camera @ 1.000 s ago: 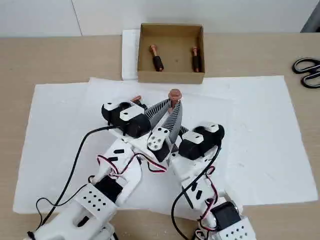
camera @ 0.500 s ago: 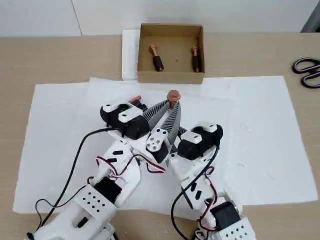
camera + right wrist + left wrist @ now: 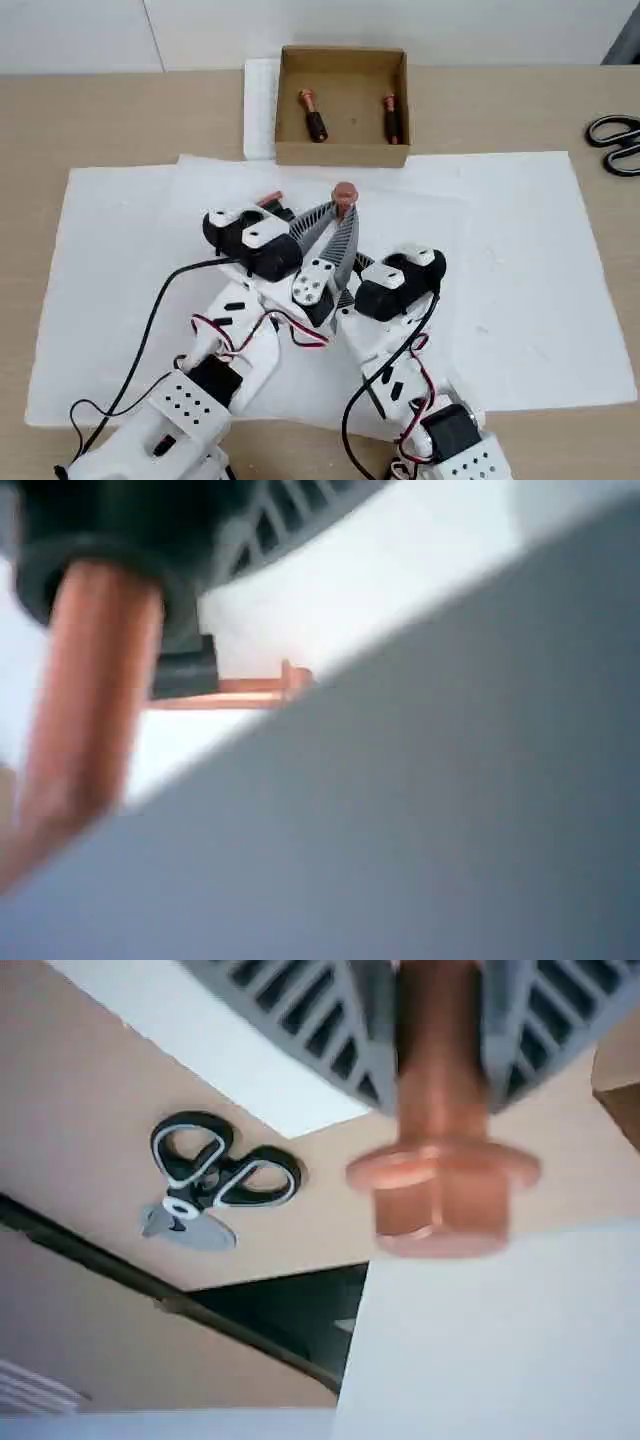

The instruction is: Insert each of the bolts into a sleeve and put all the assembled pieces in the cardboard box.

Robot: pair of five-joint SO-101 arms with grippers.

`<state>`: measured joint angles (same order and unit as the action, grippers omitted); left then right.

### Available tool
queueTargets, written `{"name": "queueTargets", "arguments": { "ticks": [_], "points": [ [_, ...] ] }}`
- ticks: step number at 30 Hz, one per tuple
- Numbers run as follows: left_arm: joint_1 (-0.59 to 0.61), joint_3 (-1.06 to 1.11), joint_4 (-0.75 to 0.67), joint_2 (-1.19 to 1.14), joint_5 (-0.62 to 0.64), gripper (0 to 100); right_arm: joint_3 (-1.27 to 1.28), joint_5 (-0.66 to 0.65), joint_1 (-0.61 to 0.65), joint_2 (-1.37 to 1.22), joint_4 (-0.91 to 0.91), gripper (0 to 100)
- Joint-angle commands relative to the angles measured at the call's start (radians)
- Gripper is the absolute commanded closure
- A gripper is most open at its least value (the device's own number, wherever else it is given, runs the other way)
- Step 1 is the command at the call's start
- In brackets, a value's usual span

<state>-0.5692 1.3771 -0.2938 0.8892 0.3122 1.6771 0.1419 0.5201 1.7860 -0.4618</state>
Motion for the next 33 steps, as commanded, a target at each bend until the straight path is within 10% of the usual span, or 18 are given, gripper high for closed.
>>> {"name": "queueTargets", "arguments": {
  "ticks": [1,33],
  "points": [
    [0.005,0.008,-0.017,0.026,-0.009,99,0.008,0.005,-0.002,0.008,0.001,99.5],
    [0.005,0.036,0.109,0.034,-0.063,99,0.008,0.003,-0.002,0.008,0.001,99.5]
  ]
}}
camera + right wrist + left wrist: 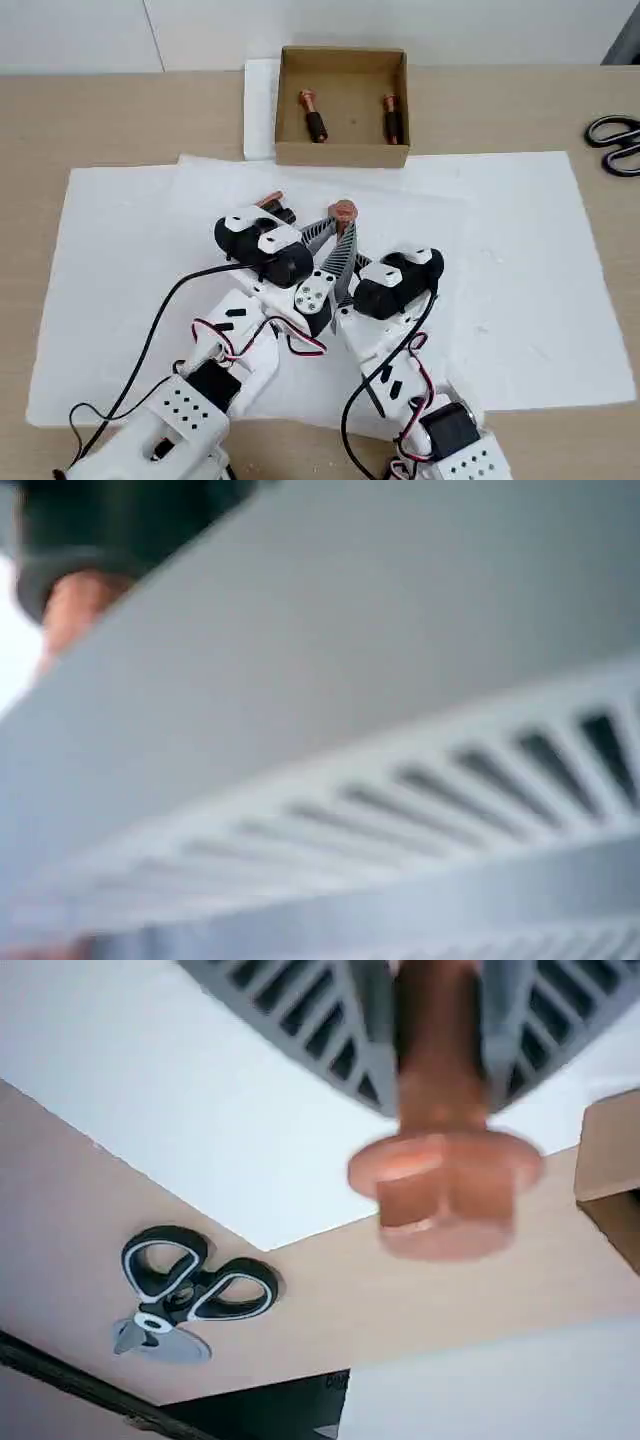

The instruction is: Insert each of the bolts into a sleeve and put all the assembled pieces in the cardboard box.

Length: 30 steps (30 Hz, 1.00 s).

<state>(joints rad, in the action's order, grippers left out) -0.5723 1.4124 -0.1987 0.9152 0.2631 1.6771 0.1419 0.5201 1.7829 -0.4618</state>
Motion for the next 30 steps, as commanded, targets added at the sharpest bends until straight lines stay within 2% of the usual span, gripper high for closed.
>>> {"name": "queueTargets", "arguments": {
  "ticks": [1,7,14,23,30],
  "points": [
    [0.008,0.001,0.014,0.008,-0.012,99,0.008,0.003,-0.002,0.012,0.001,99.5],
    [0.009,0.001,0.021,0.008,-0.011,99,0.008,0.003,-0.002,0.012,0.001,99.5],
    [0.012,-0.042,0.166,0.009,-0.002,99,0.008,0.003,-0.002,0.012,0.001,99.5],
    [0.012,-0.036,0.172,0.009,0.006,99,0.008,0.003,-0.002,0.012,0.001,99.5],
    [0.009,-0.042,0.239,0.009,0.009,99,0.008,0.003,-0.002,0.012,0.001,99.5]
  ]
}}
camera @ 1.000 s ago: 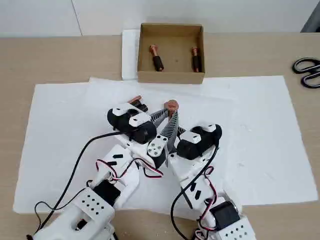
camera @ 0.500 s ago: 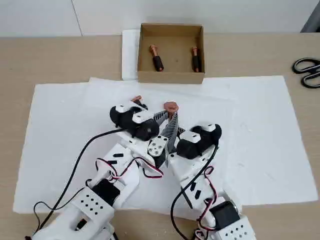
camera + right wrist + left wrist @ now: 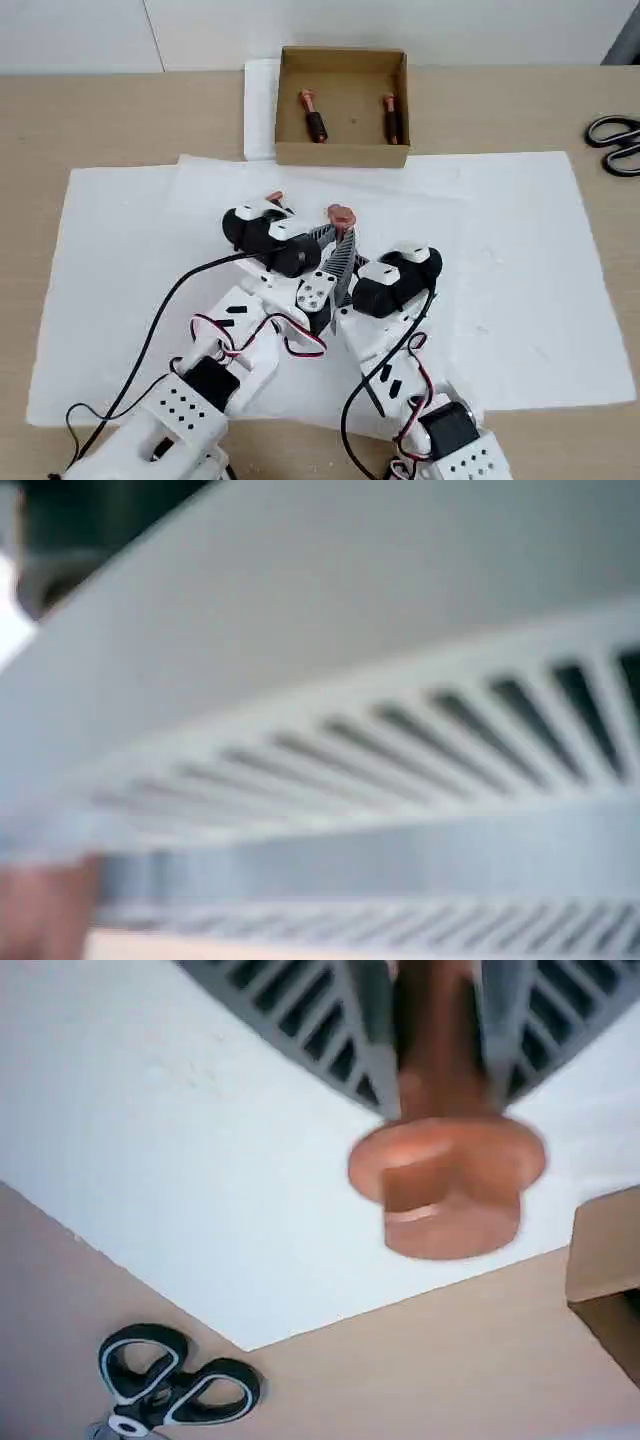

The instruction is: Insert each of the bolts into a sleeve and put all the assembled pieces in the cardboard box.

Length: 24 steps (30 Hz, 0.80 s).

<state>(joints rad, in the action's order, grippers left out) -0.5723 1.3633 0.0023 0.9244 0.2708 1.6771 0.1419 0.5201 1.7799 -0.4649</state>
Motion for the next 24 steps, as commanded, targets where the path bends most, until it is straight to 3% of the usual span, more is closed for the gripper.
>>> {"name": "queueTargets", "arguments": {
  "ticks": [1,11,17,24],
  "points": [
    [0.009,0.007,0.038,0.0,0.002,99,0.008,0.003,-0.002,0.015,0.004,99.5],
    [0.012,0.007,0.04,0.0,-0.002,99,0.008,0.003,-0.002,0.015,0.004,99.5],
    [0.011,0.008,0.04,0.0,0.002,87,0.008,0.003,-0.002,0.015,0.004,99.5],
    [0.008,0.005,0.04,0.0,0.002,87,0.008,0.003,-0.002,0.015,0.004,99.5]
  ]
}}
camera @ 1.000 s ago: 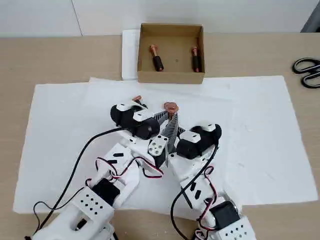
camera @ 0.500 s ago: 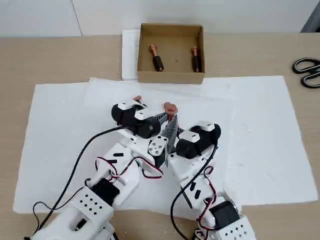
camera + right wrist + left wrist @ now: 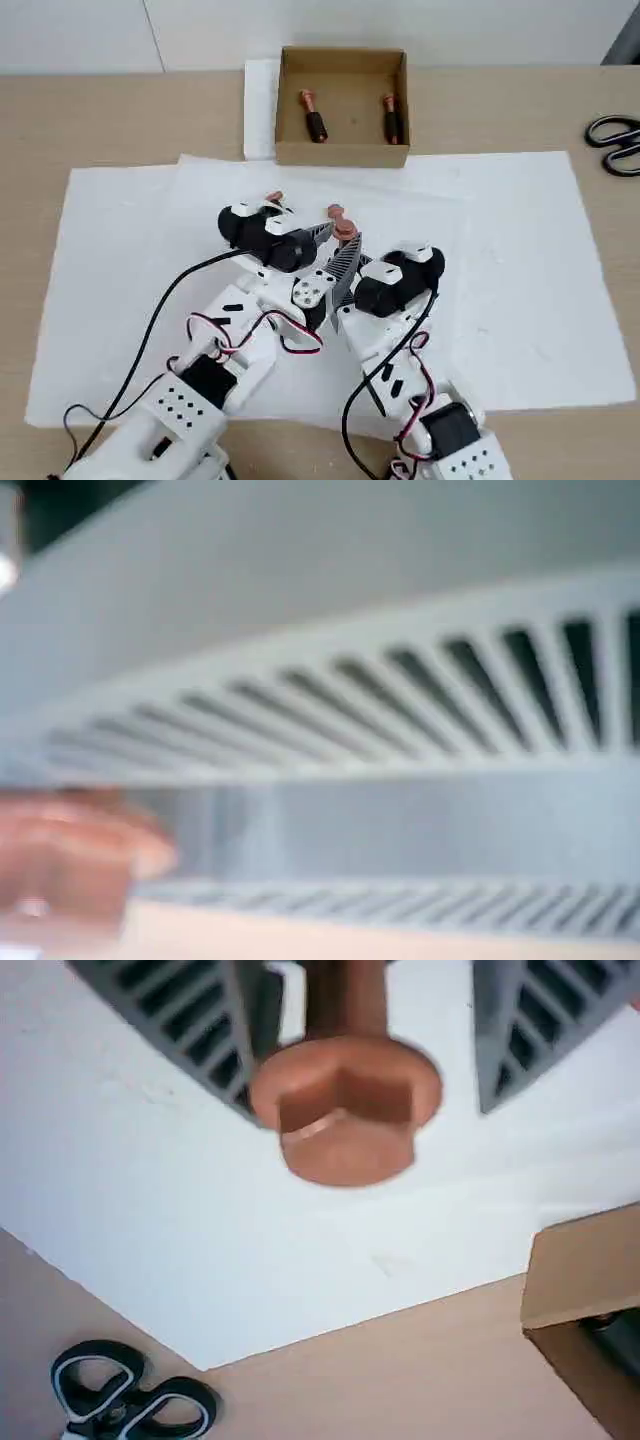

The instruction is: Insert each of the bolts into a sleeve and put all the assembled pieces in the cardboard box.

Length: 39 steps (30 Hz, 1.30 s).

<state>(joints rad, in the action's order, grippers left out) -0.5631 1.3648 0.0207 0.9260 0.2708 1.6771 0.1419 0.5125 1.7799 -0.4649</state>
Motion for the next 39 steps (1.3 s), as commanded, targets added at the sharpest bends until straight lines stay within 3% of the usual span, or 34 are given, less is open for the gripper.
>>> {"name": "queueTargets", "arguments": {
  "ticks": [1,14,26,39],
  "points": [
    [-0.002,-0.001,0.021,-0.002,0.002,87,0.008,0.003,0.005,0.015,0.004,99.5],
    [-0.006,-0.081,0.028,-0.002,0.003,87,0.008,0.005,-0.025,0.015,0.004,99.5],
    [-0.068,-0.163,0.354,0.123,0.002,84,0.008,0.006,-0.027,0.015,0.004,99.5],
    [0.017,-0.189,0.373,0.124,0.002,80,0.008,0.006,-0.031,0.015,0.004,99.5]
  ]
}}
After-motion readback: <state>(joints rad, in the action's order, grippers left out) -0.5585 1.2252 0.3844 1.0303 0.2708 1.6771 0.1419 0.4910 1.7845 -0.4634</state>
